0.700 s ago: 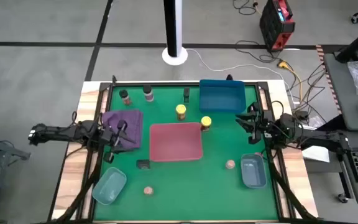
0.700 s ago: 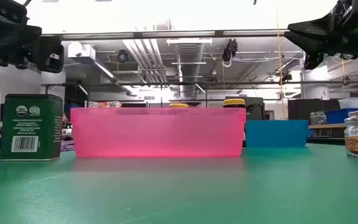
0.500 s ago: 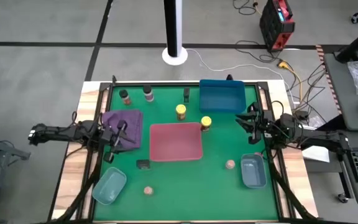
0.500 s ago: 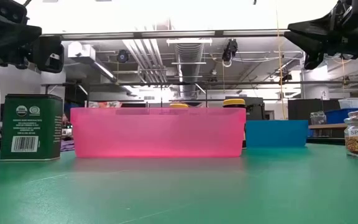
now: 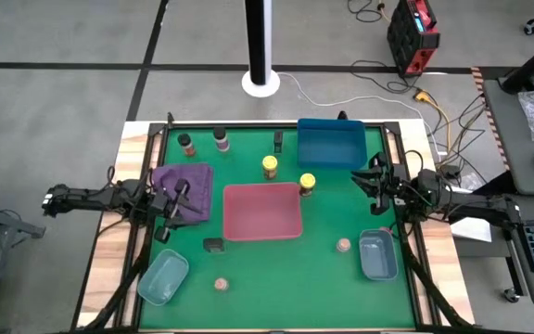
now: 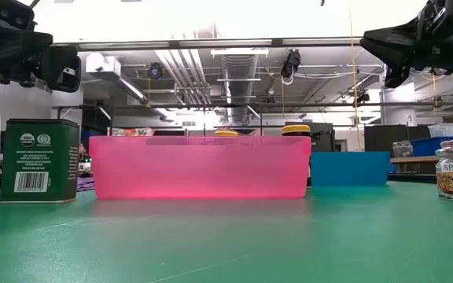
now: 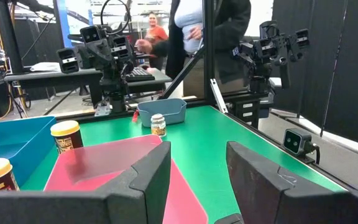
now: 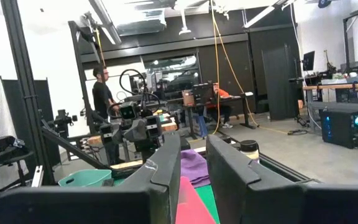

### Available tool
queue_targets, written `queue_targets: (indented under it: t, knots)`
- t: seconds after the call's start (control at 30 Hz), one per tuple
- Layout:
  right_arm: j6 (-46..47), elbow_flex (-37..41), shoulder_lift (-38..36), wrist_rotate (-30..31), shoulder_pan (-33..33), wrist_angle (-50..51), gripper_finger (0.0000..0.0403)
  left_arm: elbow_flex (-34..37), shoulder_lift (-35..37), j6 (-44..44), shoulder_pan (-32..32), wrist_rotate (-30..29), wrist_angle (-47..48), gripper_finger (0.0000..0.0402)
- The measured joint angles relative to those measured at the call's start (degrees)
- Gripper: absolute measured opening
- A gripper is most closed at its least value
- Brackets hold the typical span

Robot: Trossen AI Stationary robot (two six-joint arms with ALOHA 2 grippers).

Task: Sort spices by type

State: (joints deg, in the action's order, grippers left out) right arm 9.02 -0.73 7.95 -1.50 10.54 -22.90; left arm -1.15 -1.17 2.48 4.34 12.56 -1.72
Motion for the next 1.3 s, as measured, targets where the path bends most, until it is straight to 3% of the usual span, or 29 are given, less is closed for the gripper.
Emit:
queue_targets:
  t: [0.73, 1.3]
  knots:
    - [0.0, 0.0, 0.0, 0.0, 0.0, 0.0, 0.0096, 0.0, 0.0, 0.0, 0.0, 0.0, 0.0, 0.0141]
    - [0.0, 0.0, 0.0, 0.0, 0.0, 0.0, 0.0063, 0.0, 0.0, 0.0, 0.0, 0.0, 0.0, 0.0141]
